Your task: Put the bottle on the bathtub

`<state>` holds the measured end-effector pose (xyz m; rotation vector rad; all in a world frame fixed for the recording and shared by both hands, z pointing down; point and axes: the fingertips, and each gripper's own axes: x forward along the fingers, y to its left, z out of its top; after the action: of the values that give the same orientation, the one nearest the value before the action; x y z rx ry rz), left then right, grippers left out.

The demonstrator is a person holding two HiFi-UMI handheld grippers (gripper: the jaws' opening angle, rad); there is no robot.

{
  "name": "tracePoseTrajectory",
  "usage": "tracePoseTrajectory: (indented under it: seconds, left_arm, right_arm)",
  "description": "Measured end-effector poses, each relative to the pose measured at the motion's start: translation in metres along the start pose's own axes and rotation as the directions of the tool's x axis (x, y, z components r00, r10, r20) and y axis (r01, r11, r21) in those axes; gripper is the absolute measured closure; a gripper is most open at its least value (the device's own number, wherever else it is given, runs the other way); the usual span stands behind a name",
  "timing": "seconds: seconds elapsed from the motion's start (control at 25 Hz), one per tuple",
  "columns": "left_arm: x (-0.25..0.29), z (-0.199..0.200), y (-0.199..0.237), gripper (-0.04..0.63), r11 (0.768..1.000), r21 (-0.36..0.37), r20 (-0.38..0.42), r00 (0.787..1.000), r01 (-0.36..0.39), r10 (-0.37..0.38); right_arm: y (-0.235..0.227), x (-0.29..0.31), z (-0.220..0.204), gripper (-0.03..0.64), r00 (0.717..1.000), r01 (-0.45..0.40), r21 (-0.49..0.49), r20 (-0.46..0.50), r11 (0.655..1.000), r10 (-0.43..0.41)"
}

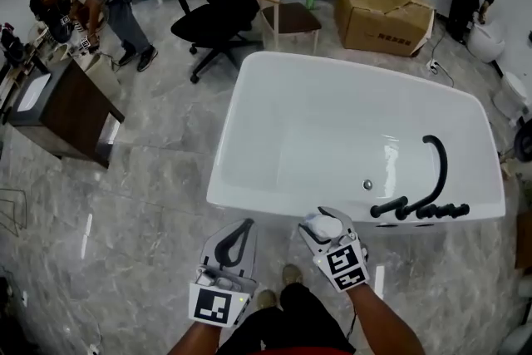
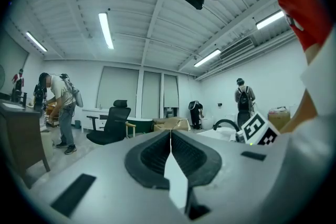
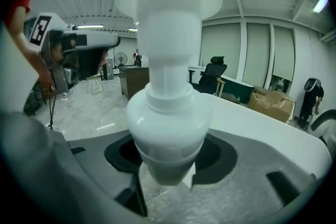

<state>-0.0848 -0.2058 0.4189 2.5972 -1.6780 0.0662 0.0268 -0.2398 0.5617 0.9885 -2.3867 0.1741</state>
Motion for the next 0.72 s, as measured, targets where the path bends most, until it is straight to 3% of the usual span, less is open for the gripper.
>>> tracePoseTrajectory:
  seconds: [0.36,0.72]
  left_arm:
    - [0.060,-0.043,0.016,0.583,0.998,-0.008,-0.082,0.995,-0.056,0.055]
    - [0.075,-0.073,0.034,0.583,0.995,-0.016,-0.148,0.984,-0.101,0.097]
  right_arm:
    - [-0.043,0.083,-0.065,0.377,0.993,-0.056,-0.002,-0.103,0.998,0.056]
    - [-0.053,0.131,-0.094,0.377,0.986,-0.107,0.003,-0.125,0.994,0.107]
